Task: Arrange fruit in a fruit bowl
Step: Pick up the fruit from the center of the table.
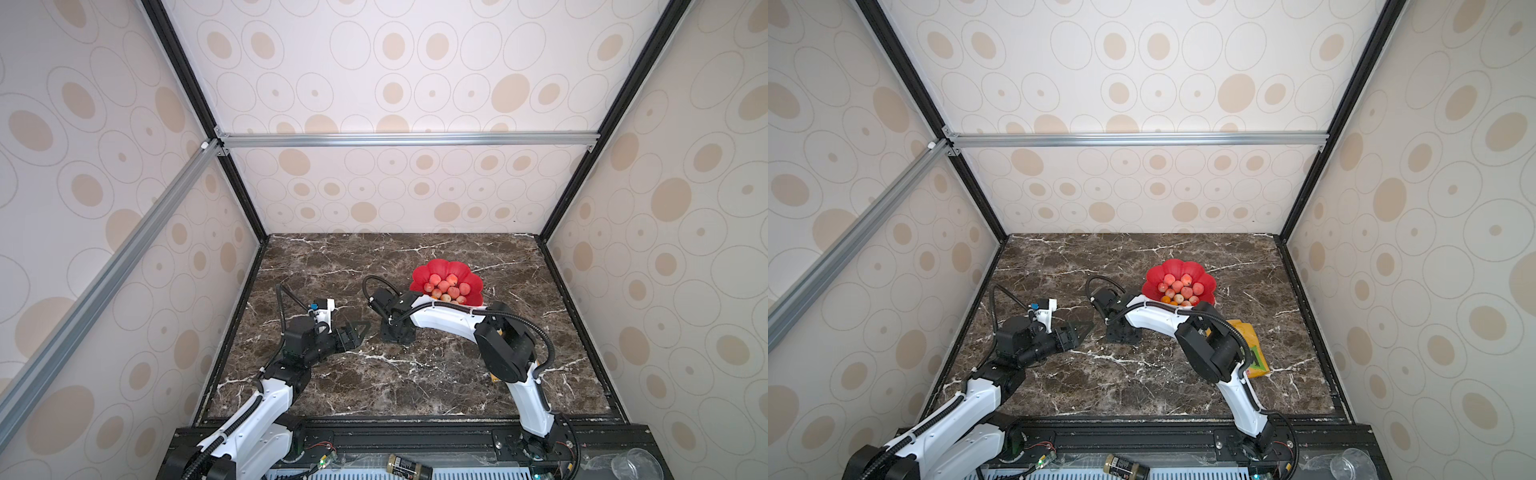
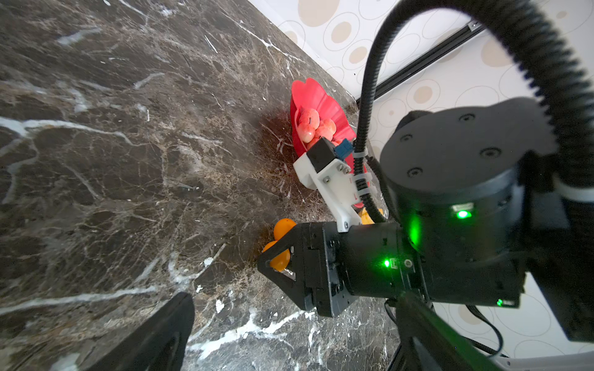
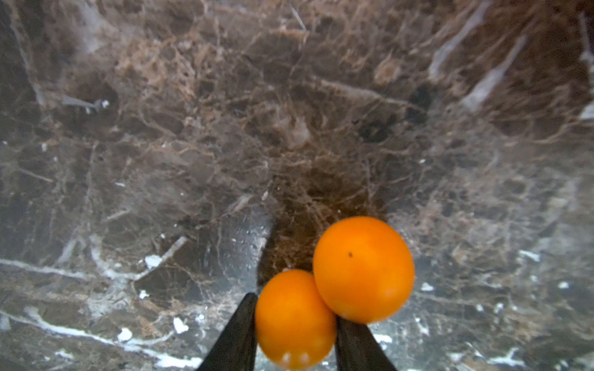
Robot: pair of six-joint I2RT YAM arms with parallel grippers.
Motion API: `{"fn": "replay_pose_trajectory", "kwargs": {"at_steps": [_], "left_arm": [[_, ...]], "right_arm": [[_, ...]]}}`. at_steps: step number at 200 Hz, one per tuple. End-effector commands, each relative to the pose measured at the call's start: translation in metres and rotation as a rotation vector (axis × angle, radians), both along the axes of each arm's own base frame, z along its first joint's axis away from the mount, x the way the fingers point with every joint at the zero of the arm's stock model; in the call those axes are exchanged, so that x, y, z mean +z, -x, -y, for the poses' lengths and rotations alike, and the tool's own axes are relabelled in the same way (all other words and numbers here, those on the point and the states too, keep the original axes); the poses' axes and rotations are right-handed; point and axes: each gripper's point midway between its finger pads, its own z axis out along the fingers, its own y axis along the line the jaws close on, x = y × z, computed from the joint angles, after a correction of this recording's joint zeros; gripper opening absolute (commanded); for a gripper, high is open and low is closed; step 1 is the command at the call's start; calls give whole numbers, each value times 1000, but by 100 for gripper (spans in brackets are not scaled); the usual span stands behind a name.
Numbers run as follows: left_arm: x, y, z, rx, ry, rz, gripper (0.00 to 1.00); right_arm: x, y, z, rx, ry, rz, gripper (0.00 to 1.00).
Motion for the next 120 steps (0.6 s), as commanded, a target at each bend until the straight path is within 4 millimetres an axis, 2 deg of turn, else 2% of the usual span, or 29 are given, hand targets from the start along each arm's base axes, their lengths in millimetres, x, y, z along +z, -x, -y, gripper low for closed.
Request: {"fn": "replay_pose_trajectory", "kwargs": {"at_steps": [1, 102, 120], "left_arm": [[15, -5, -1, -1, 9, 50, 99], [17, -6, -1, 2, 7, 57, 99], [11, -4, -2, 4, -7, 33, 99]], "right_arm": [[-5, 0, 3, -11, 22, -13, 38], [-4, 3, 5, -6, 22, -17, 34], [-3, 4, 7, -6, 20, -16, 34]]}}
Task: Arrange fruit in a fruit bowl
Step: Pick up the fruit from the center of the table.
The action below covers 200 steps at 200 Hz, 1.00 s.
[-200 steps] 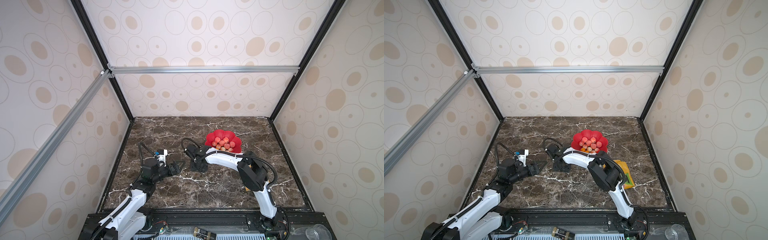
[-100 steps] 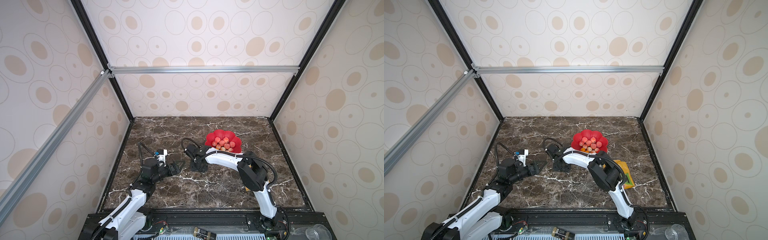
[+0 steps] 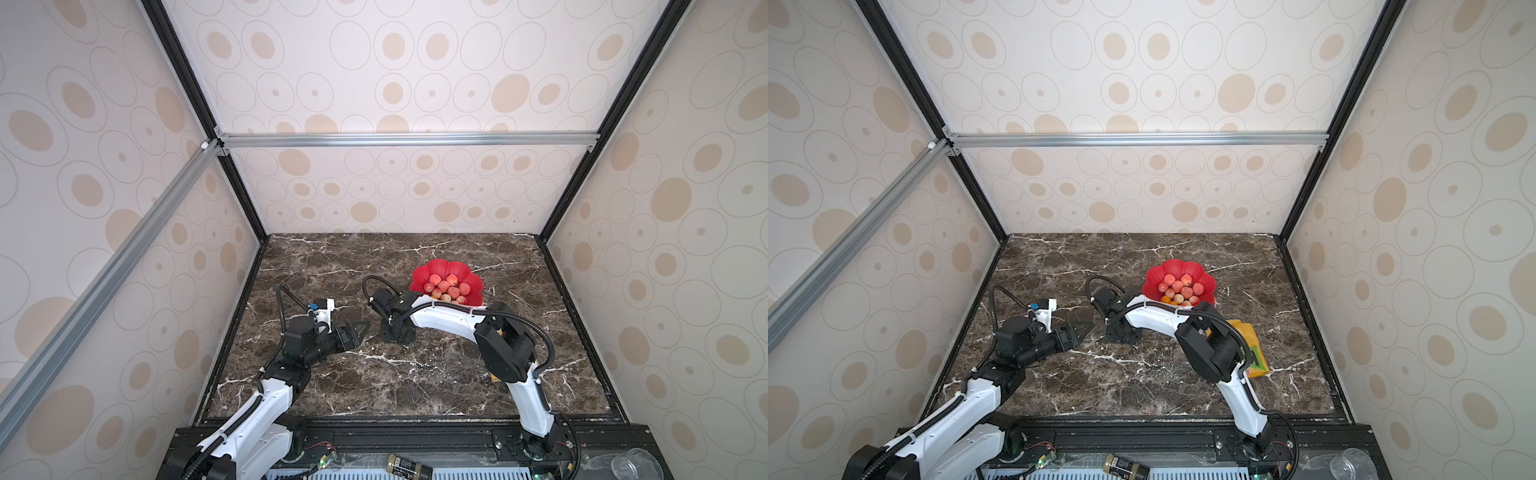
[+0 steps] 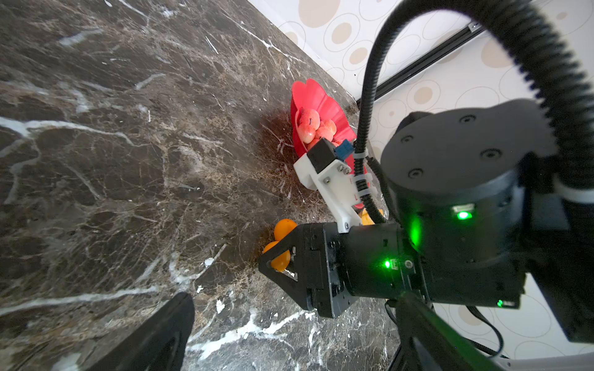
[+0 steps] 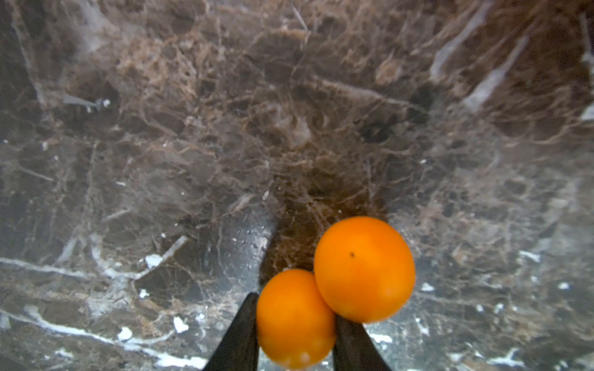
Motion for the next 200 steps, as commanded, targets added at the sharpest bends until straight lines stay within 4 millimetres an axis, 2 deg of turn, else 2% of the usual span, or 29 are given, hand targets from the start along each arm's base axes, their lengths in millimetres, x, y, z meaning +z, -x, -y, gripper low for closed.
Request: {"fn": "replay_pose_trajectory", "kwargs": {"at_steps": [1, 45, 94, 137, 185, 200], "left_arm": [[12, -4, -1, 2, -6, 35, 99], [12, -4, -2, -2, -22, 40, 99], [11, -4, -3, -2, -30, 42, 99], [14, -6, -1, -11, -33, 47, 99], [14, -7, 17, -50, -27, 44, 99], [22, -11, 28, -70, -18, 77, 99]], "right_arm": [[-3, 4, 7, -10, 21, -15, 34], [5, 8, 11, -6, 10, -8, 34], [6, 22, 20, -7, 9, -14, 34], [21, 28, 28, -11, -5, 10, 34], [32, 31, 38, -9, -12, 19, 34], [39, 29, 43, -17, -25, 29, 34]]}}
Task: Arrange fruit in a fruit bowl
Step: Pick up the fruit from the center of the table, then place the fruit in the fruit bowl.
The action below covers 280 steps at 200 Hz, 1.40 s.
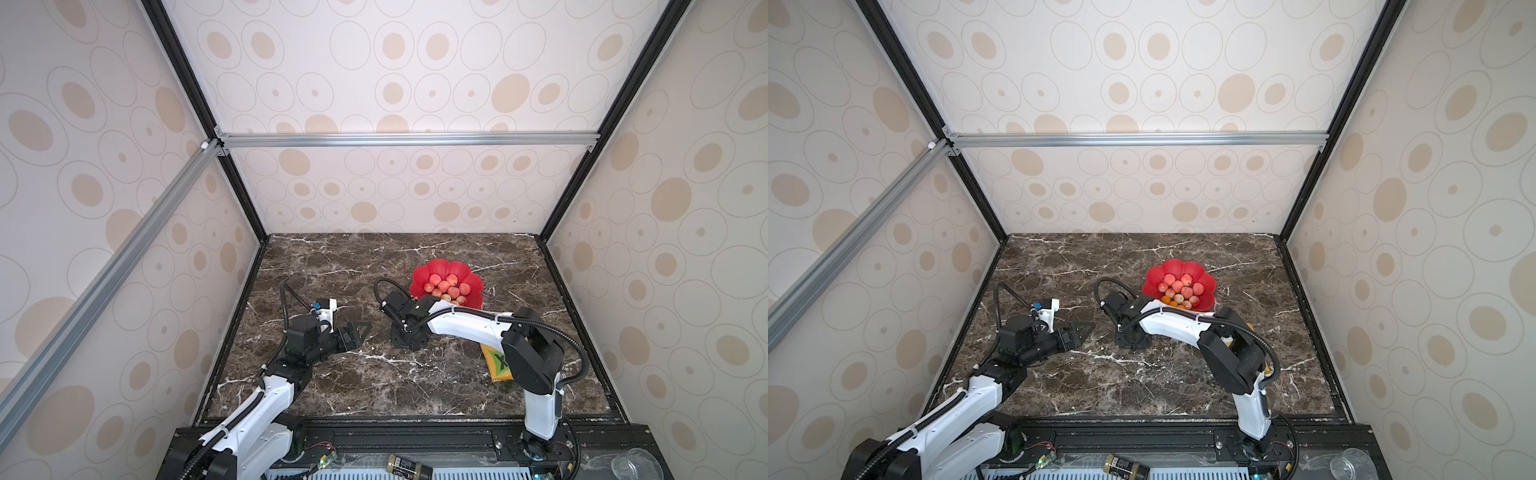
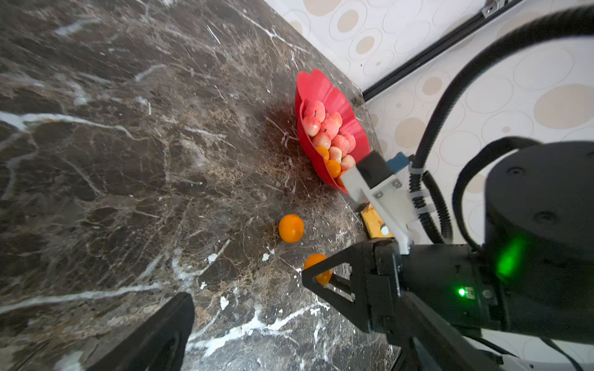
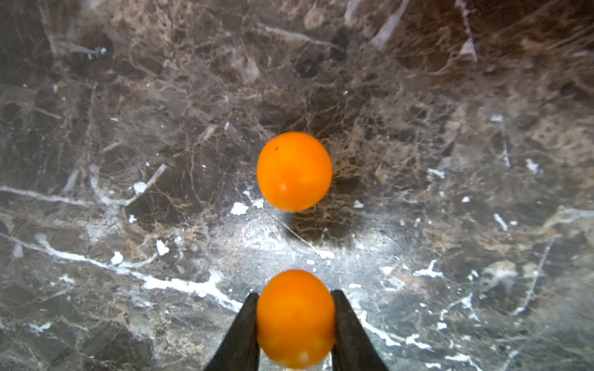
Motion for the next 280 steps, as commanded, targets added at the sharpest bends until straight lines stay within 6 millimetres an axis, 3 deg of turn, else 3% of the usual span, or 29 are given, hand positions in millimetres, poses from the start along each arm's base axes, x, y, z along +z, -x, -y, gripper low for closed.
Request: {"fn": "replay_pose_trajectory", "kwargs": {"at_steps": [1, 36, 103, 165, 222, 280], "left_arm": [[30, -13, 18, -33, 17, 93, 99], [40, -20, 48, -90, 8, 121, 99], [69, -53, 83, -147, 21, 183, 99], [63, -82, 111, -181, 42, 180, 99], [55, -110, 127, -190, 42, 172, 99], [48, -124, 131, -181, 36, 164, 99]], "right_arm": [[12, 2, 13, -23, 1, 11, 34], [29, -10, 31, -54, -14, 37, 33], [56, -48, 76, -147, -39, 90, 33], [66, -92, 112, -215, -43, 119, 33], [58, -125, 110, -198, -33, 100, 33], [39, -150, 98, -183, -43, 58, 34]]}}
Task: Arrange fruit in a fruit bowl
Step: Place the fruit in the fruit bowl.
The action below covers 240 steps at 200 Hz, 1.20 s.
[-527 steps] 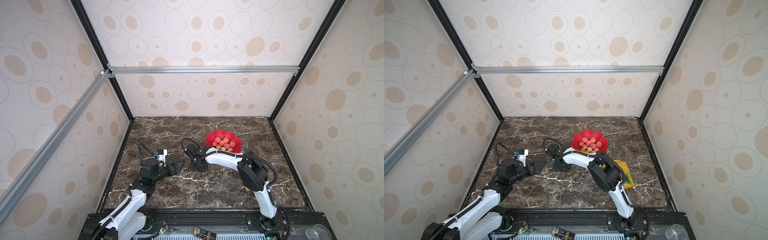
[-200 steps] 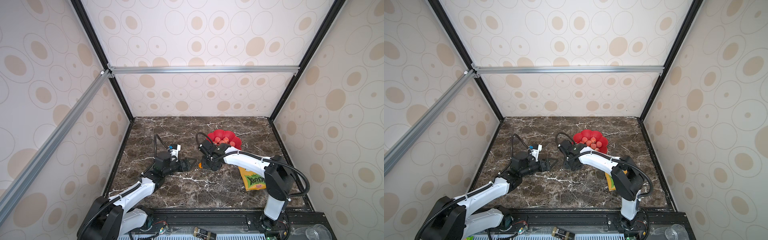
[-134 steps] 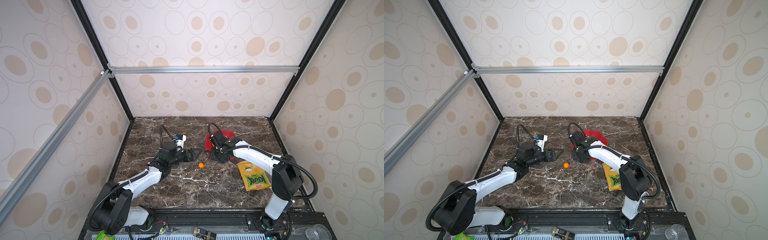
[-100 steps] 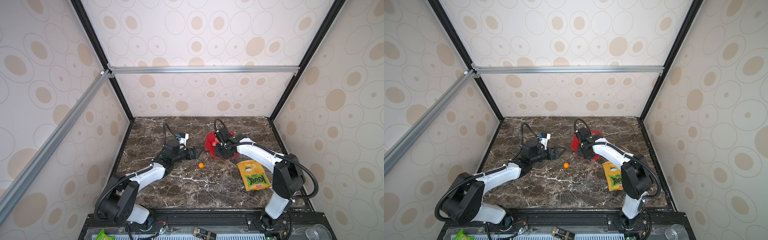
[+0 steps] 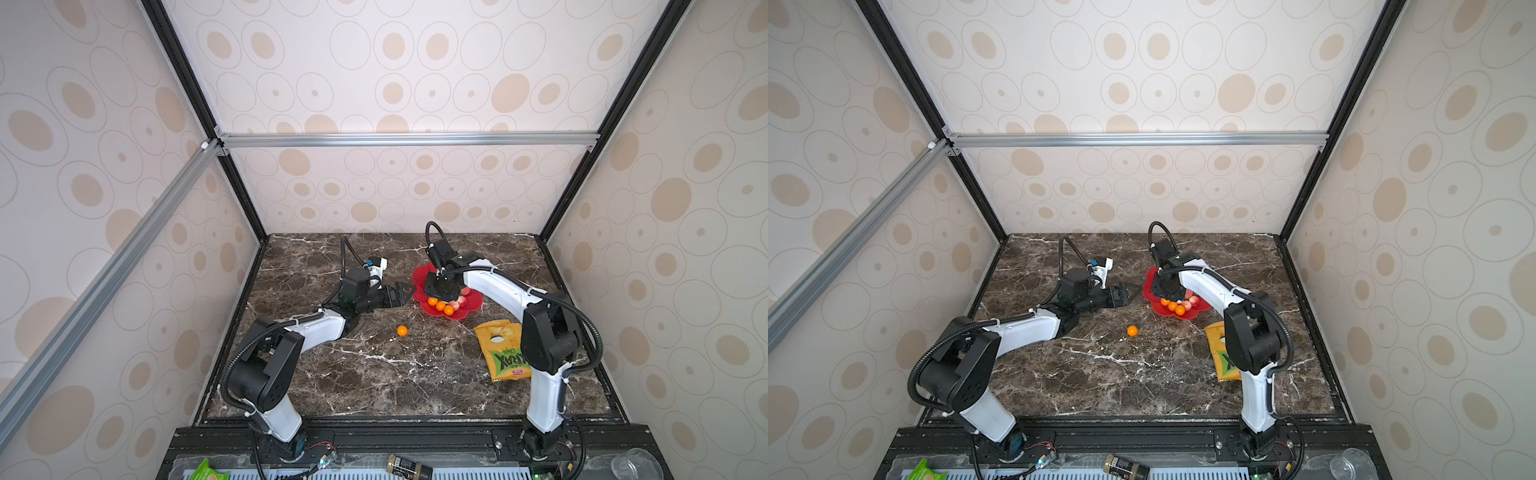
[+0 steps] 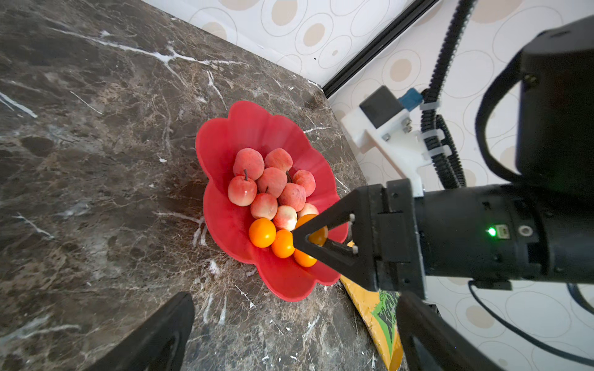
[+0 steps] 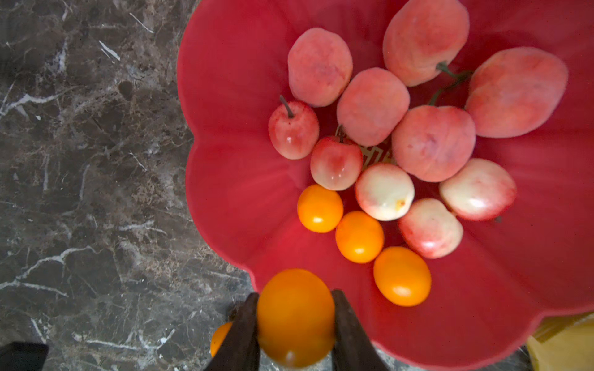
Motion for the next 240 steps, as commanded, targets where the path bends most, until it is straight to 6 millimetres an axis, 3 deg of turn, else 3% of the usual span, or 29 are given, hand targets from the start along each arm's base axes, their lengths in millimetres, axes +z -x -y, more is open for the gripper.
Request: {"fn": "replay_pose_trajectory", "kwargs": {"at_steps": [1, 100, 240], "left_arm": [[17, -8, 7, -12, 26, 57, 99], [15, -7, 0, -1, 18, 51, 99], [9, -4, -4, 6, 13, 38, 99]], "right_arm": [[-9, -3, 0, 8, 6, -44, 33], [-27, -25, -15, 7, -29, -82, 34], [-46, -26, -26, 13, -57, -138, 35]]}}
